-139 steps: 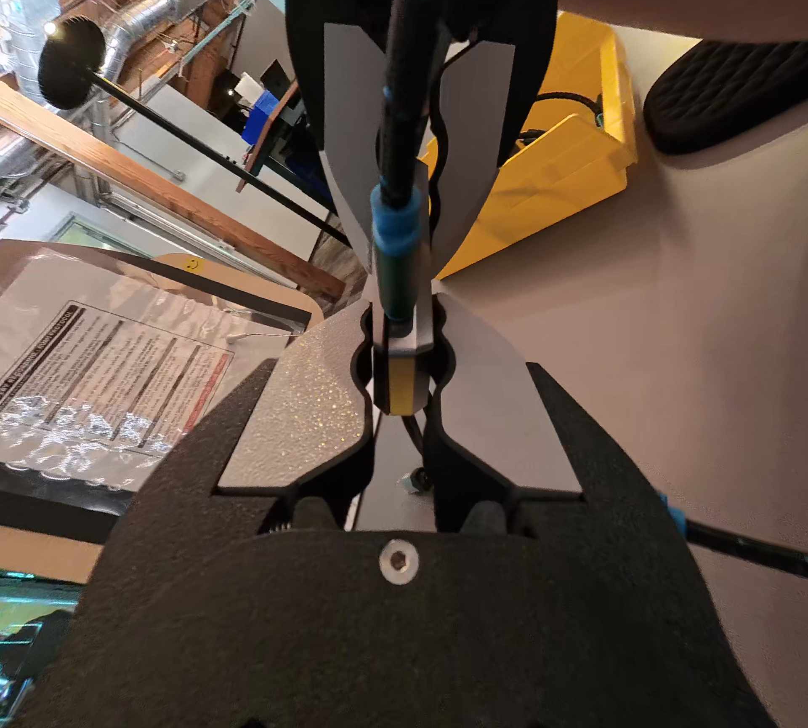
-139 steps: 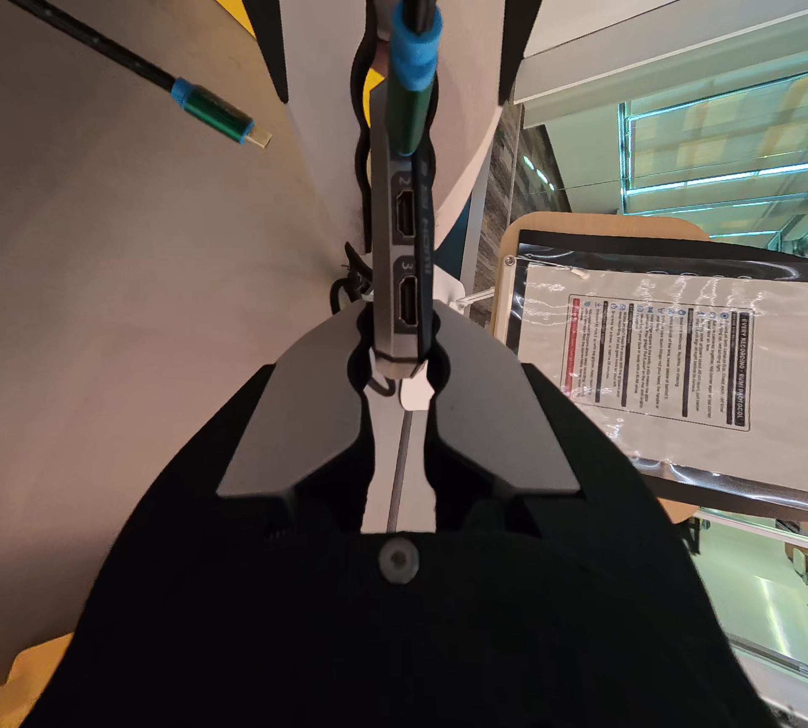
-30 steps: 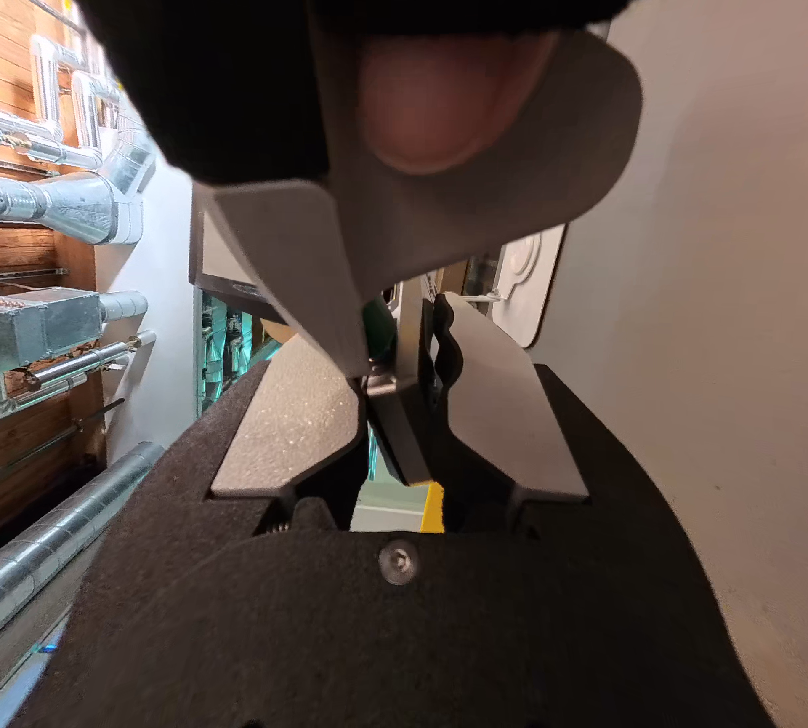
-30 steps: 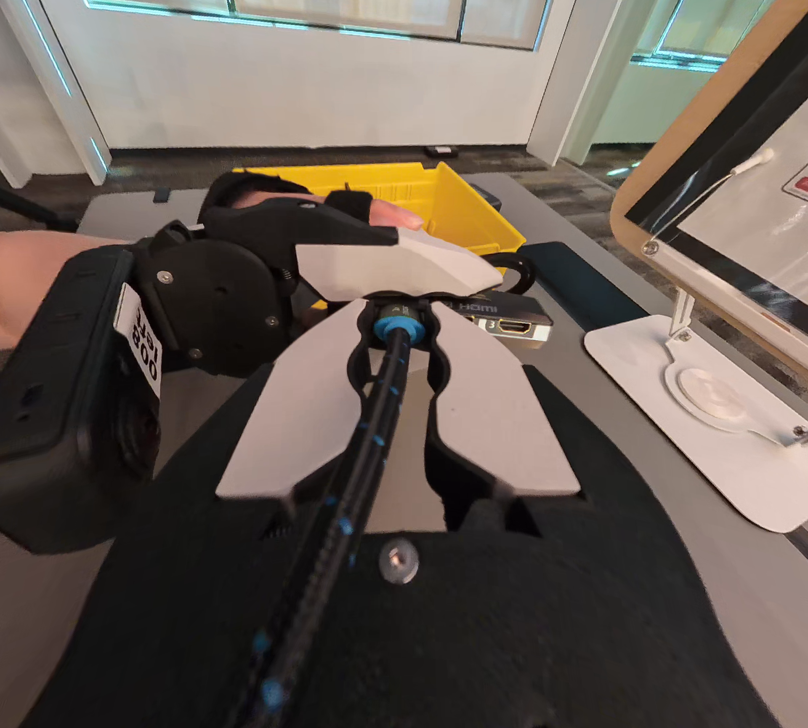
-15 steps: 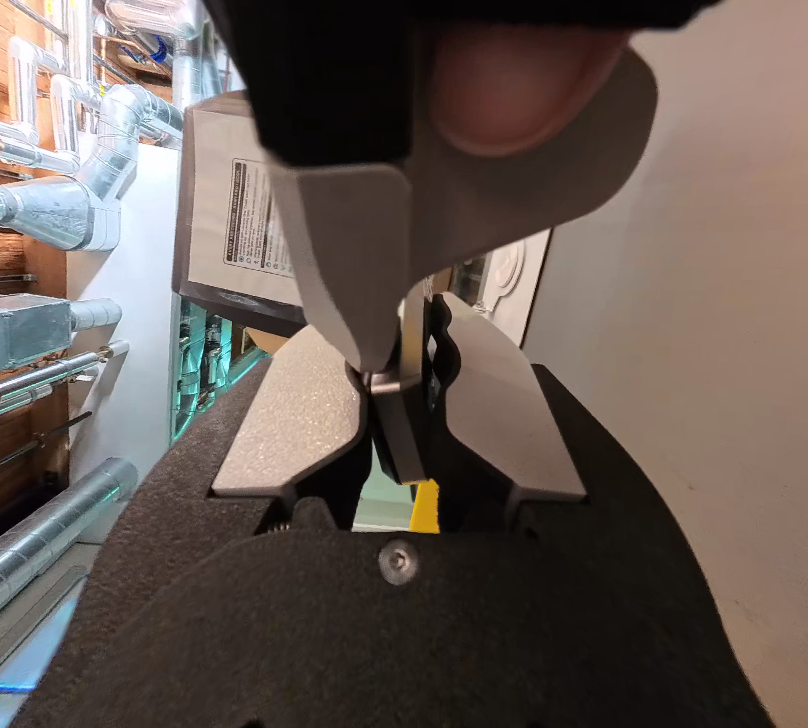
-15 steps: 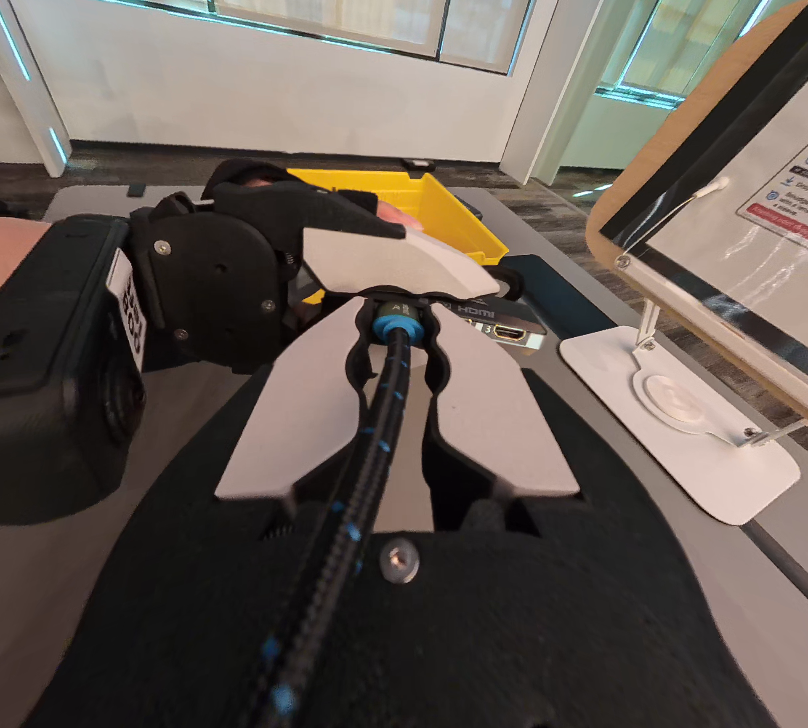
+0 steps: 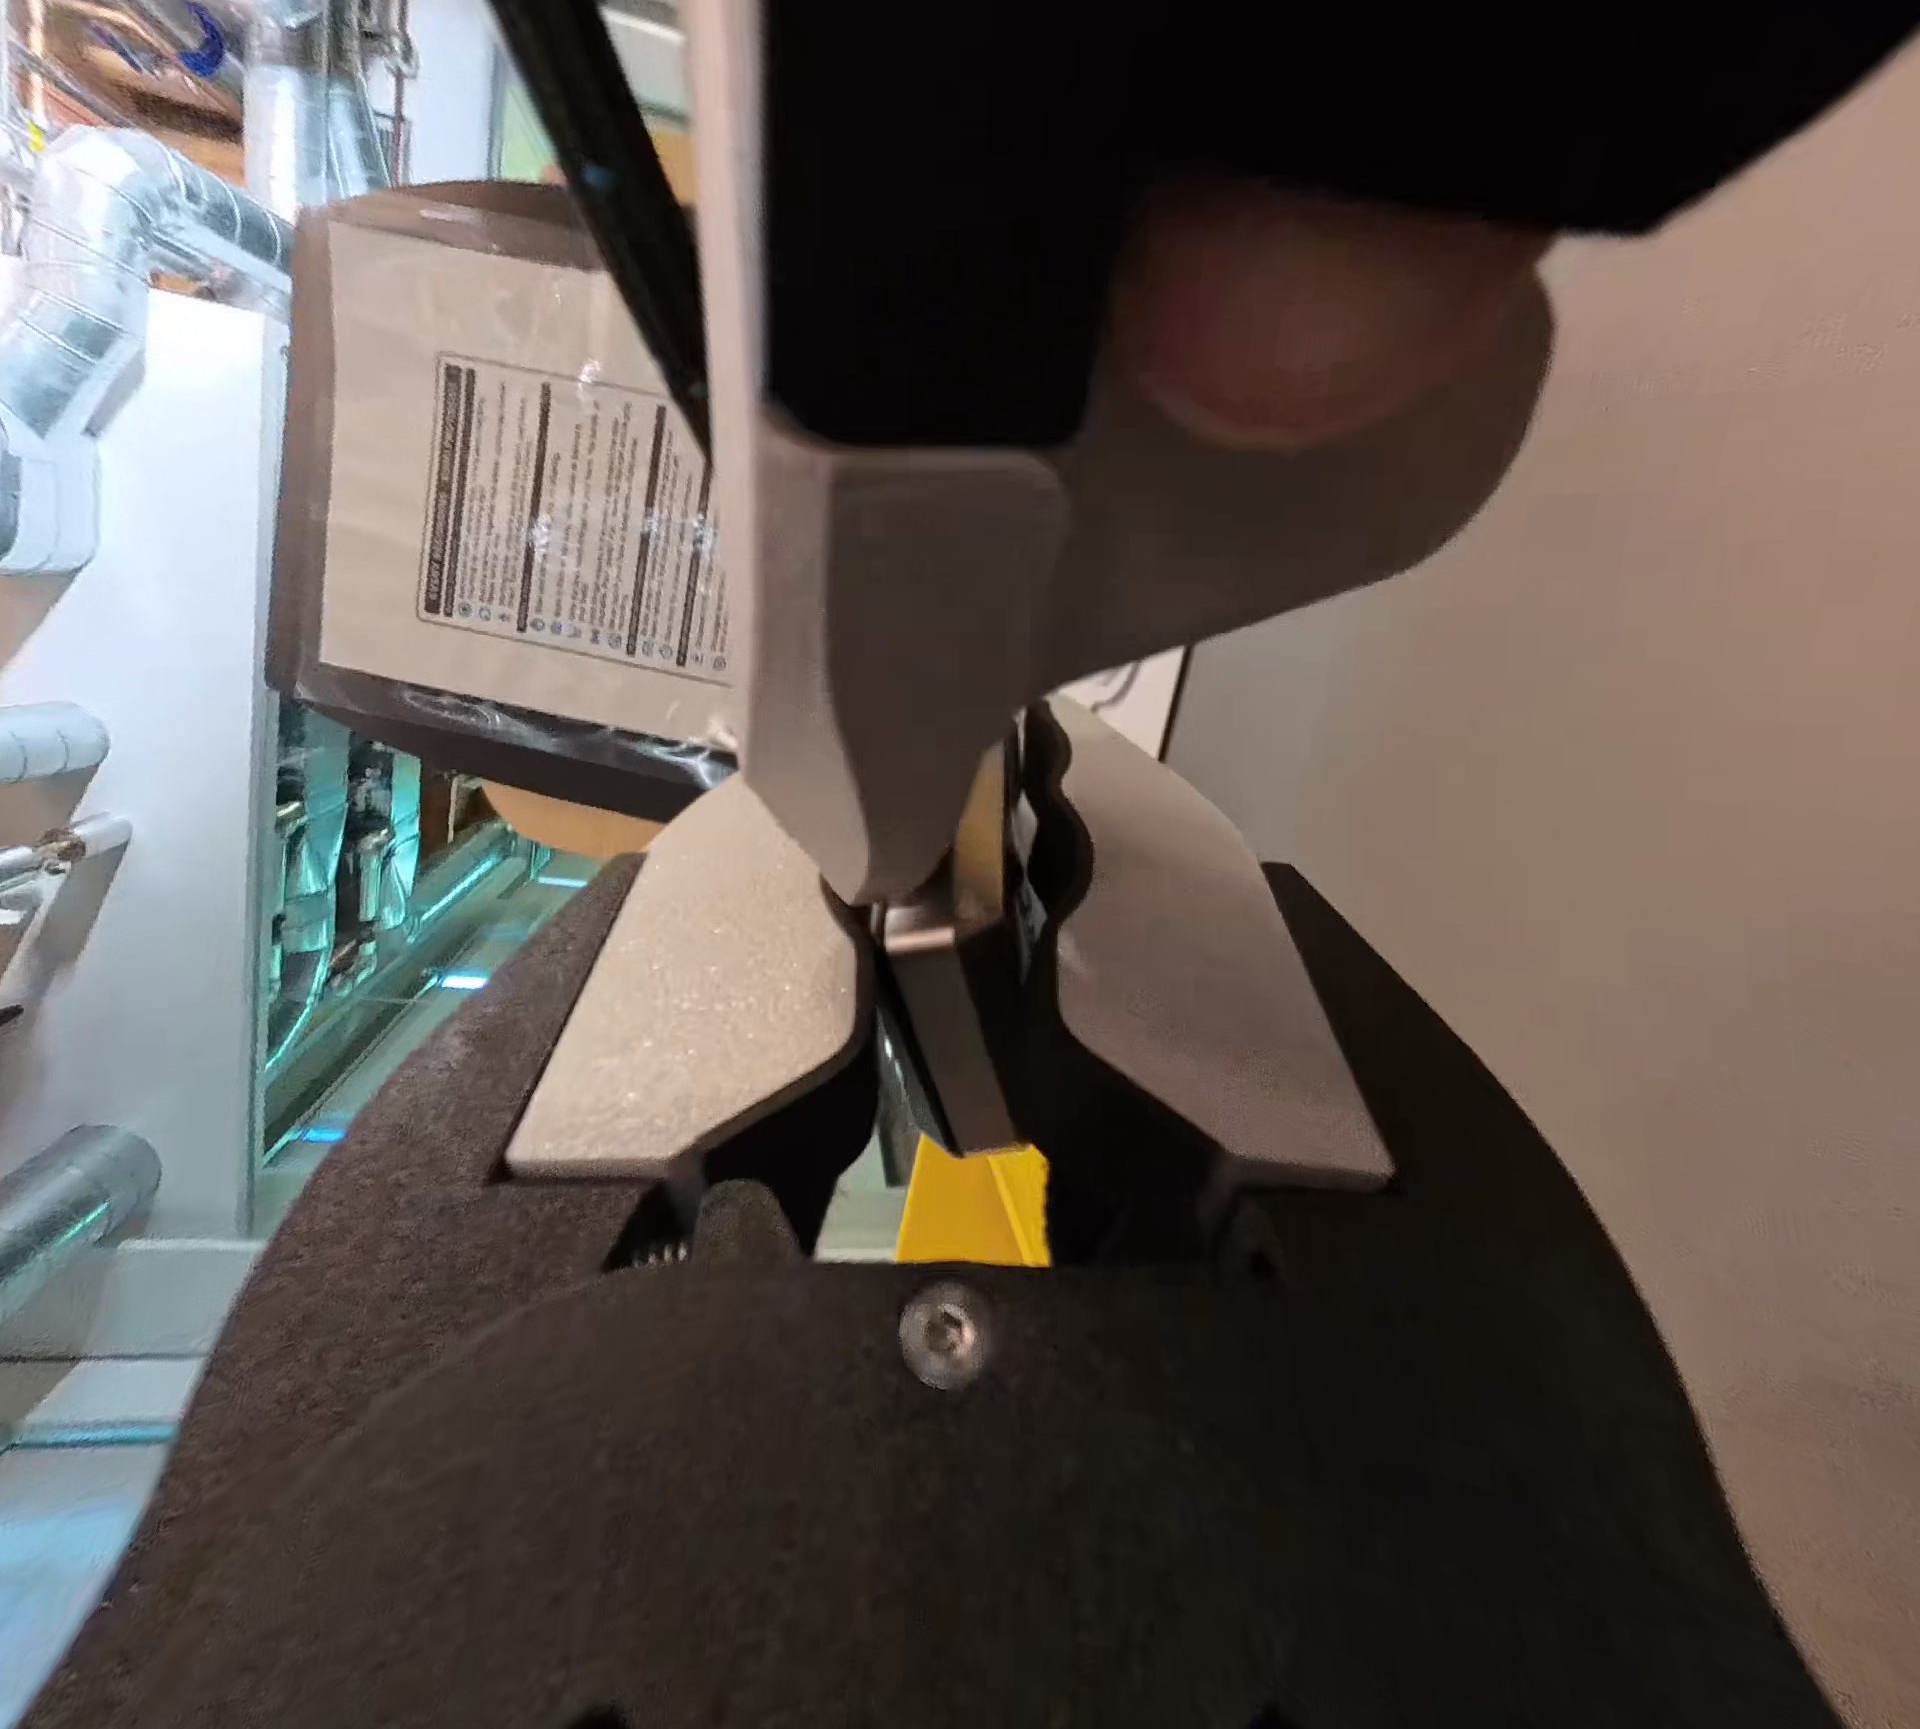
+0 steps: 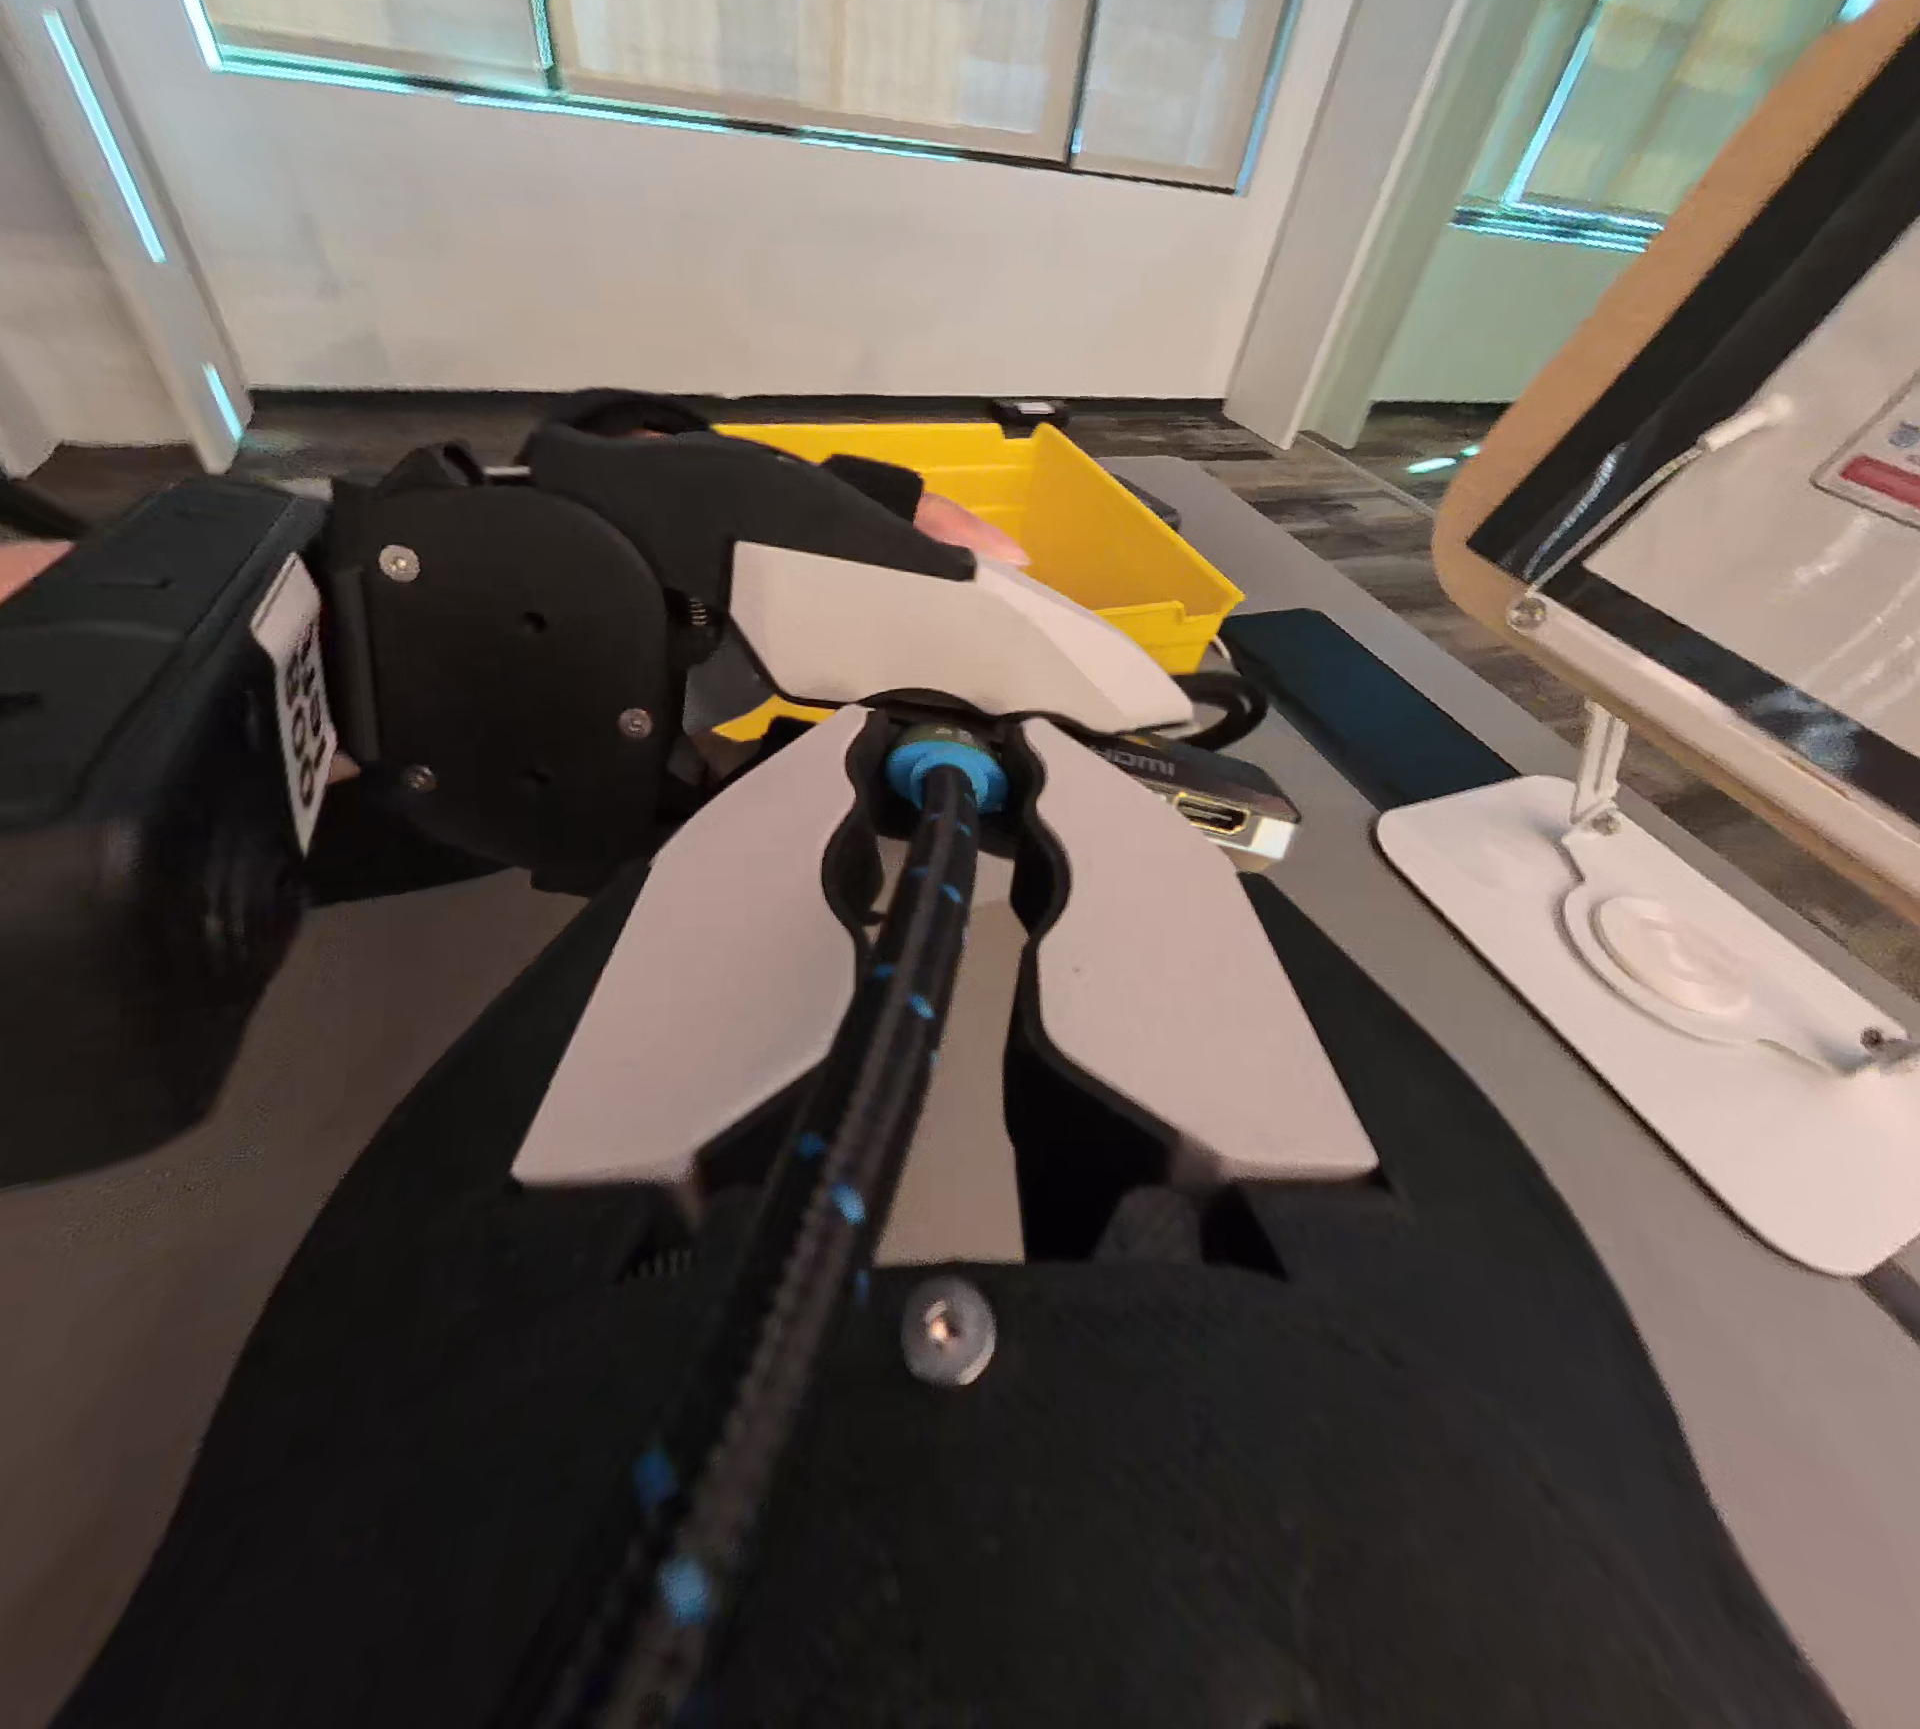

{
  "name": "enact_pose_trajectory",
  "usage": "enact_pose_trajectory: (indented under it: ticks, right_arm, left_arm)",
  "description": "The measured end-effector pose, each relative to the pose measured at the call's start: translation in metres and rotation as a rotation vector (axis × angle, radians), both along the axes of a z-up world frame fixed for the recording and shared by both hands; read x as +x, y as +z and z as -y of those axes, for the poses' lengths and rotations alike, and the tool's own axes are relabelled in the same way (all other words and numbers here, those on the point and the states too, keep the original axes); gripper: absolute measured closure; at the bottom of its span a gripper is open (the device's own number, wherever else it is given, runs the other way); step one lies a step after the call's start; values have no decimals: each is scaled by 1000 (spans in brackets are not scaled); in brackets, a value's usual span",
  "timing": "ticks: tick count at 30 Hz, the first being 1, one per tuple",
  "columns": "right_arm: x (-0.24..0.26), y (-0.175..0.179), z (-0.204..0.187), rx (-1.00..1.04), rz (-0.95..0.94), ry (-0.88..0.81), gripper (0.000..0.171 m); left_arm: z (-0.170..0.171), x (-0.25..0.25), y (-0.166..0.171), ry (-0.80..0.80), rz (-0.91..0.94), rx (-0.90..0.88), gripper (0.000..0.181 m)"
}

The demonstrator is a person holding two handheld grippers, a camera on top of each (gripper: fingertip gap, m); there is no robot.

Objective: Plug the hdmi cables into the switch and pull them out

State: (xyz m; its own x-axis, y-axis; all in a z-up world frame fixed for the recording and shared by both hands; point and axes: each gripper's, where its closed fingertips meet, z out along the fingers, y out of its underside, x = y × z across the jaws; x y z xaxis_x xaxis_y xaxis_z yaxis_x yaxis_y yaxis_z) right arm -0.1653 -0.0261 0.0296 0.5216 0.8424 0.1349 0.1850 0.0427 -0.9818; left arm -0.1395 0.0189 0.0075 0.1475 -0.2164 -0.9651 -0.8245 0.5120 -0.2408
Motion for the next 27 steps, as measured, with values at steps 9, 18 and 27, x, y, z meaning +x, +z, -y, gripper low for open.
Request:
enact_pose_trajectory:
  ticks: [9,18,27]
  right_arm:
    - [3,3,5,-11,20,65,149]
    - [3,6,1,-27,-76,-21,149]
    - [5,9,4,-4,-61,-72,149]
  left_arm:
    - [11,12,4,-147,92,-32,156]
    - [2,5,10,-71,79,15,156]
    - [6,6,14,-72,74,30,156]
